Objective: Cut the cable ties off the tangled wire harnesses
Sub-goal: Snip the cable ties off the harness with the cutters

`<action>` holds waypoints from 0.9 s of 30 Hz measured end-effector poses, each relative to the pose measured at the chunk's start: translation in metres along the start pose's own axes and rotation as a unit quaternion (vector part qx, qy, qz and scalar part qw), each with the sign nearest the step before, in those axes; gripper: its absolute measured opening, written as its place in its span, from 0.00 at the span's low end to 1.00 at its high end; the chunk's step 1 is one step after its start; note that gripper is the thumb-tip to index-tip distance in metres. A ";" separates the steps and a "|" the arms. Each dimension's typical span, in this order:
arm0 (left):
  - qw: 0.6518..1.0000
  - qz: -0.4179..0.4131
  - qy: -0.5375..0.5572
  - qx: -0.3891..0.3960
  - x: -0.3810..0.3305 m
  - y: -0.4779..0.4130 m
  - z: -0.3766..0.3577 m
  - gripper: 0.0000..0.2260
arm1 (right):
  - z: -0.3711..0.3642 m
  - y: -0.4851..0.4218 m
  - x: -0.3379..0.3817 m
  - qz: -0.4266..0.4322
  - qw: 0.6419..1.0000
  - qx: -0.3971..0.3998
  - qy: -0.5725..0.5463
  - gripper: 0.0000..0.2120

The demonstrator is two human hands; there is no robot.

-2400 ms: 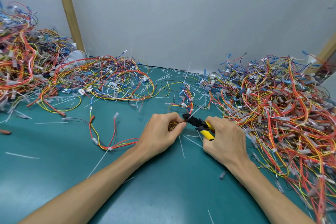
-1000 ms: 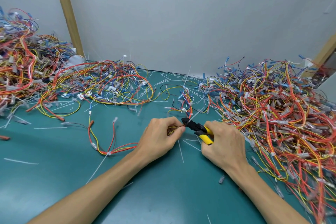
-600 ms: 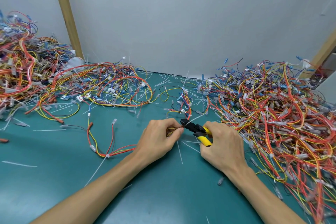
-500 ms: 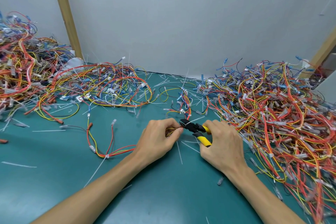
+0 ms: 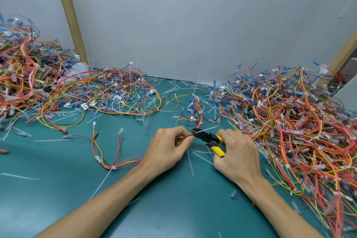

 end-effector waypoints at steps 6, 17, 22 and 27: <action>1.000 -0.003 0.001 0.001 0.001 0.000 0.000 0.06 | 0.002 -0.001 -0.001 -0.008 1.000 0.008 -0.005 0.09; 1.000 -0.005 -0.002 0.000 0.002 0.000 0.000 0.06 | -0.003 -0.001 -0.003 -0.002 0.999 0.026 0.028 0.15; 1.000 -0.010 0.000 -0.003 0.002 0.000 -0.001 0.06 | -0.001 0.000 -0.004 -0.002 1.000 0.008 0.026 0.12; 1.000 -0.014 0.004 0.000 0.001 0.000 -0.001 0.06 | 0.001 -0.001 -0.004 -0.004 0.999 0.002 0.032 0.12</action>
Point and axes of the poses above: each hand's wrist, its own y-axis away from the middle knuckle, its own z-axis out of the back of the hand, x = y × z, the point moved 2 cm from there along -y, towards the middle knuckle, and after that the axes turned 11 degrees about x, right-handed, at the moved point
